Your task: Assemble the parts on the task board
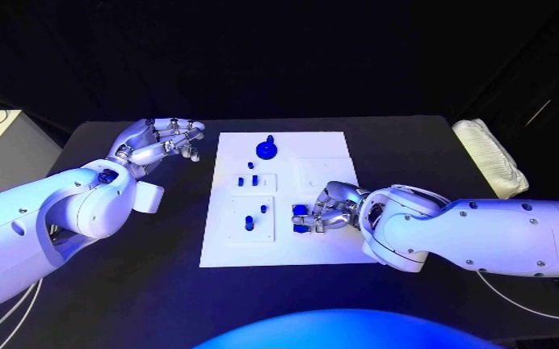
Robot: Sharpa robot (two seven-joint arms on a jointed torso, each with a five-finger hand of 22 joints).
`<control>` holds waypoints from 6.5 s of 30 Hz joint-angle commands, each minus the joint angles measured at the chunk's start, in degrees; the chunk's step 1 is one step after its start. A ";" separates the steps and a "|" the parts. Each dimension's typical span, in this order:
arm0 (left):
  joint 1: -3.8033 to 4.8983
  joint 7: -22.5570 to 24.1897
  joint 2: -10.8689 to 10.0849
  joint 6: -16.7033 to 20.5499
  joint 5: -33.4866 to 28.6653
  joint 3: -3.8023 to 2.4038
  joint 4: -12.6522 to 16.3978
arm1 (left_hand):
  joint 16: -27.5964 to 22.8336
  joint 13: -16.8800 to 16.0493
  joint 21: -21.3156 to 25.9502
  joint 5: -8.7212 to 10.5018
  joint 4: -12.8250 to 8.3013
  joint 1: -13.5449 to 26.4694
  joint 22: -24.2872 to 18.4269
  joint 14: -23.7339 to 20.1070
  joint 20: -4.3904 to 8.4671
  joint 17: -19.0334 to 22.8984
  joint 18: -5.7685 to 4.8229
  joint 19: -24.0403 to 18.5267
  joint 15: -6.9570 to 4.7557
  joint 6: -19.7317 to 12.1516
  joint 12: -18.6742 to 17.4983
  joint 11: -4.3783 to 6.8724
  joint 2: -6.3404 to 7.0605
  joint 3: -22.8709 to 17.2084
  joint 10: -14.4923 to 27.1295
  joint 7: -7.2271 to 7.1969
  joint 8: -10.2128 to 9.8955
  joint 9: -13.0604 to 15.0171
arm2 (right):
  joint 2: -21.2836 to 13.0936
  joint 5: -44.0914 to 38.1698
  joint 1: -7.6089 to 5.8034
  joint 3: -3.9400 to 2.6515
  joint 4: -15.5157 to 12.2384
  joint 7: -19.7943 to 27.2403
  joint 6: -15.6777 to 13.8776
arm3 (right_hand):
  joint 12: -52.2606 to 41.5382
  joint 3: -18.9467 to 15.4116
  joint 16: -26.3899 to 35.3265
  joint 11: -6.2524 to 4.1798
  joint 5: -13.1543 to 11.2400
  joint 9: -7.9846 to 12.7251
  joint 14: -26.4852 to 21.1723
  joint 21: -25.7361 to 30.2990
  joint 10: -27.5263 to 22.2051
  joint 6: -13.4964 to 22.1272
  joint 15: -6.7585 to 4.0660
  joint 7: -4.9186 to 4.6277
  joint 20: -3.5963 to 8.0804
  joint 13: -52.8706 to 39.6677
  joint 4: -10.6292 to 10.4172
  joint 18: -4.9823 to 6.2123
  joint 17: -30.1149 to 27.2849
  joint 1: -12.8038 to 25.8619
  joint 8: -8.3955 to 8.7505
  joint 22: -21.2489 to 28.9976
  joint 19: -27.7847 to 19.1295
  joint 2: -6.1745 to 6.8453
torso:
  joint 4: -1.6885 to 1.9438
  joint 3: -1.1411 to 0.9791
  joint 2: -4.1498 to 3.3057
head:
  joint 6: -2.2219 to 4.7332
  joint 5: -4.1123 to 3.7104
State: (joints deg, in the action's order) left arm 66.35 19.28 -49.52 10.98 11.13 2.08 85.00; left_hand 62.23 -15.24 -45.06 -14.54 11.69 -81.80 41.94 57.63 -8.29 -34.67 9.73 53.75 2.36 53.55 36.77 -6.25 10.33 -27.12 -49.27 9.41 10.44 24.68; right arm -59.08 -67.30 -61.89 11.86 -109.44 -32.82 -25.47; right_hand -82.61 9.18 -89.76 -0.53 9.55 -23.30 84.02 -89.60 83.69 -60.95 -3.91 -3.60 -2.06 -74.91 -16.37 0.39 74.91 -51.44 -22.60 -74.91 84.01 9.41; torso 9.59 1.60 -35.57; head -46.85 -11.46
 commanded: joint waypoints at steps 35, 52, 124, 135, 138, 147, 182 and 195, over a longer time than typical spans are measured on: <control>0.03 -0.03 -0.16 -0.41 -0.21 -0.04 0.31 | -0.28 0.13 0.44 -0.19 0.47 0.08 -0.11 -0.14 0.07 -0.10 0.76 0.38 0.23 -0.04 -0.23 0.01 -0.81 0.14 -0.43 0.11 -0.12 -0.09 | -0.39 -3.68 -0.19 -0.02 1.85 2.57 1.88 | 0.27 -0.77 -0.24 -0.17 -2.40 0.64 5.98 -0.40 3.54 0.51 -0.39 0.01 0.26 -11.14 0.08 -0.39 15.09 -15.81 -0.48 -15.09 5.99 -3.59 | 0.09 0.09 0.02 | -0.35 -0.29; 0.04 -0.10 -0.08 -0.45 -0.26 -0.04 0.27 | -0.29 0.14 0.46 -0.21 0.49 0.04 -0.13 -0.14 0.07 -0.11 0.77 0.40 0.23 -0.10 -0.24 0.01 -0.80 0.15 -0.42 0.15 -0.15 -0.11 | -0.05 -2.49 -0.19 -0.02 2.34 4.38 4.52 | 0.83 -2.61 -0.24 -0.05 -3.53 0.86 5.98 -0.40 3.33 0.61 -0.29 -0.11 0.17 -10.96 0.27 -0.39 15.09 -16.74 -0.52 -15.09 5.99 0.49 | 0.05 0.11 0.02 | -0.69 -0.37; 0.00 0.32 -1.57 -0.44 -0.27 -0.03 2.16 | -0.36 0.22 0.62 -0.20 0.68 0.04 -0.21 -0.14 0.05 -0.16 0.76 0.46 0.27 -0.31 -0.23 -0.05 -0.64 0.36 -0.41 0.23 -0.30 -0.18 | -17.74 -11.71 -2.08 0.11 -2.29 4.76 -0.80 | 3.48 -4.23 -0.14 0.98 -4.14 2.06 5.93 -0.40 2.21 2.51 0.64 -1.27 -0.72 -9.96 0.90 -0.39 14.88 -22.62 1.07 -15.09 5.99 0.86 | -0.28 -0.05 0.03 | -0.59 -2.79; -0.02 0.38 -1.72 -0.52 -0.27 -0.03 2.52 | -0.37 0.23 0.64 -0.19 0.71 0.06 -0.22 -0.14 0.04 -0.17 0.76 0.47 0.28 -0.33 -0.23 -0.06 -0.57 0.42 -0.40 0.24 -0.32 -0.19 | -15.15 -12.65 0.39 0.14 -0.78 2.39 0.53 | 3.63 -4.97 -0.07 0.83 -4.33 1.99 5.90 -0.40 2.18 1.98 0.50 -1.08 -0.63 -9.88 0.09 -0.39 14.74 -22.21 0.84 -15.09 5.99 1.21 | -0.16 -0.03 -0.09 | -0.90 -2.85; -0.02 0.37 -1.78 -0.53 -0.27 -0.03 2.54 | -0.37 0.23 0.64 -0.19 0.71 0.06 -0.22 -0.14 0.04 -0.17 0.76 0.47 0.28 -0.33 -0.23 -0.06 -0.57 0.42 -0.40 0.24 -0.32 -0.19 | -14.62 -12.77 0.83 0.15 -0.30 1.95 1.15 | 3.71 -5.23 -0.04 0.80 -4.53 1.98 5.89 -0.40 2.16 1.91 0.46 -1.05 -0.60 -9.84 -0.19 -0.39 14.67 -21.85 0.82 -15.09 5.99 1.09 | -0.19 -0.01 -0.07 | -0.98 -2.80; -0.02 0.36 -1.91 -0.55 -0.27 -0.03 2.50 | -0.37 0.23 0.64 -0.19 0.71 0.06 -0.22 -0.14 0.04 -0.17 0.76 0.47 0.28 -0.33 -0.23 -0.06 -0.57 0.42 -0.40 0.24 -0.32 -0.19 | -13.37 -13.25 1.74 0.22 0.47 1.03 2.48 | 3.79 -5.86 -0.04 0.71 -5.18 1.94 5.89 -0.40 2.15 1.69 0.39 -0.93 -0.53 -9.80 -0.33 -0.39 14.67 -21.07 0.70 -15.09 5.99 0.85 | -0.24 -0.08 0.00 | -1.29 -2.75; 0.00 0.17 -2.19 -0.39 -0.29 -0.03 2.52 | -0.40 0.27 0.73 -0.22 0.82 0.01 -0.27 -0.14 0.03 -0.20 0.76 0.51 0.28 -0.28 -0.21 -0.05 -0.63 0.46 -0.43 0.22 -0.31 -0.19 | -5.96 -19.05 4.93 0.50 4.37 -1.11 2.37 | 4.11 3.98 -0.01 0.55 -0.95 3.23 5.88 -0.40 2.05 1.37 0.19 -0.89 -0.24 -9.70 1.26 -0.39 14.63 -26.68 2.13 -15.09 5.99 1.24 | -0.26 -0.04 -0.03 | -1.66 -2.14; 0.00 0.09 -2.01 -0.38 -0.29 -0.02 2.53 | -0.41 0.28 0.76 -0.23 0.90 0.02 -0.29 -0.13 0.03 -0.22 0.76 0.53 0.28 -0.29 -0.20 -0.06 -0.68 0.46 -0.44 0.24 -0.32 -0.20 | -5.90 -18.20 4.91 0.47 2.26 -1.24 -0.88 | 3.69 22.73 -0.24 0.08 12.32 2.26 5.98 -0.40 2.37 0.25 -0.22 -0.46 0.12 -9.93 8.38 -0.39 15.09 -24.11 0.72 -15.09 5.99 4.08 | -0.25 0.01 0.04 | -1.81 -2.05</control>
State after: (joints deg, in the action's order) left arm 66.32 18.90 -51.62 10.97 11.10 2.09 87.37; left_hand 62.01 -15.03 -44.66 -14.54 12.25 -81.58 41.72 57.63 -8.29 -34.81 9.73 53.74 2.36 53.55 36.77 -6.25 10.11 -26.56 -49.27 9.41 10.44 24.56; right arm -65.15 -87.04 -57.63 11.80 -106.82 -33.51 -27.16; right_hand -78.54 26.13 -89.76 -0.23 21.66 -21.99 83.83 -89.88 84.01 -60.73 -3.73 -4.17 -2.48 -74.92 -13.57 0.39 74.91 -76.23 -21.52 -74.90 84.00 13.87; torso 9.33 1.59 -35.55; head -48.63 -13.58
